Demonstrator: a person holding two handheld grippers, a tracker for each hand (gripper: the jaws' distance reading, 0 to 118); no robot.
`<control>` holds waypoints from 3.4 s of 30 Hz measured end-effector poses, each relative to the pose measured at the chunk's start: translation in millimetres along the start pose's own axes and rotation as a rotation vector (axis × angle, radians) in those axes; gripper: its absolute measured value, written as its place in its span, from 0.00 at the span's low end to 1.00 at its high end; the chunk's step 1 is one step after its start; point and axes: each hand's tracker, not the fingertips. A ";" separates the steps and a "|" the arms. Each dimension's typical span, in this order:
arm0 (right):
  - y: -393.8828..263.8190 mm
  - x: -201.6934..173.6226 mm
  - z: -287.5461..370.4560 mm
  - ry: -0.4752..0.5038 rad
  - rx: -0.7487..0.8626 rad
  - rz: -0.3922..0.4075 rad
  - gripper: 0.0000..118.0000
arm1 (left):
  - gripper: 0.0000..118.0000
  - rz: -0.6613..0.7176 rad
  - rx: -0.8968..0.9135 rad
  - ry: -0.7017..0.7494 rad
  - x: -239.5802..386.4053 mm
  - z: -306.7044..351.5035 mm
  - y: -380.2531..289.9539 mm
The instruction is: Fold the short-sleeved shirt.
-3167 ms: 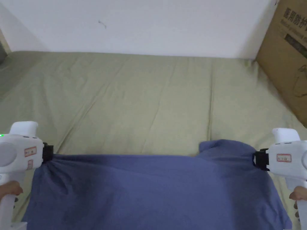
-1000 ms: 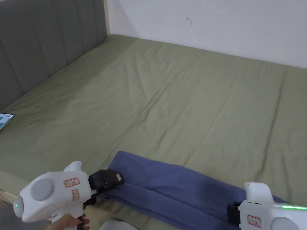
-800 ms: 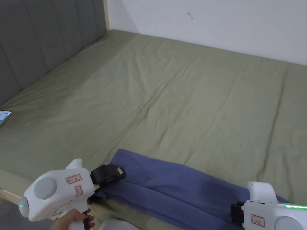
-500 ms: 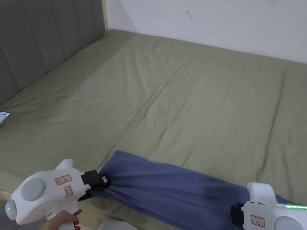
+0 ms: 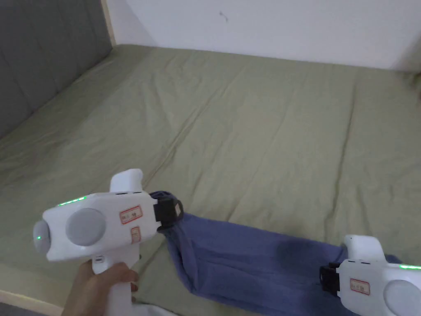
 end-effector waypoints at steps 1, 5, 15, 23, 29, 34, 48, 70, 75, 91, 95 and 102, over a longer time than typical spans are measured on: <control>-0.9 6.6 3.0 0.002 0.006 -0.023 0.02 | 0.09 -0.066 -0.010 -0.020 22.8 -7.1 0.0; -6.3 31.3 11.6 -0.006 0.017 -0.088 0.02 | 0.09 -0.313 -0.102 -0.109 94.0 -46.9 -19.6; -34.2 82.8 27.2 -0.037 0.020 -0.222 0.02 | 0.88 -0.623 -0.408 -0.112 156.9 -146.2 -144.0; -39.4 95.5 33.3 -0.047 0.037 -0.261 0.02 | 0.79 -0.267 -0.266 -0.299 128.3 -90.6 -93.1; -40.5 93.7 37.6 -0.035 0.053 -0.267 0.02 | 0.01 -0.081 -0.197 -0.072 84.1 -107.9 -80.9; -42.6 95.2 37.3 -0.037 0.052 -0.266 0.02 | 0.01 -0.104 -0.339 -0.130 85.9 -122.3 -107.3; -41.6 87.9 38.0 -0.025 0.048 -0.273 0.02 | 0.01 -0.311 -0.470 -0.302 146.9 -120.9 -152.9; -25.8 53.0 31.0 0.022 0.026 -0.221 0.02 | 1.00 0.341 -0.378 -0.374 -65.4 -87.6 -98.7; -21.4 50.4 27.3 0.014 0.009 -0.203 0.02 | 1.00 0.506 -0.303 -0.512 -72.1 -116.3 -102.9; -8.6 40.6 21.5 -0.010 -0.013 -0.181 0.02 | 0.08 0.392 -0.354 -0.467 -105.4 -99.5 -61.9; -6.4 35.1 19.8 -0.005 -0.018 -0.175 0.02 | 0.08 0.345 -0.314 -0.425 -127.1 -65.8 -38.1; -5.2 29.5 16.5 0.002 -0.024 -0.158 0.02 | 0.08 0.309 -0.276 -0.222 -173.5 -14.0 -3.5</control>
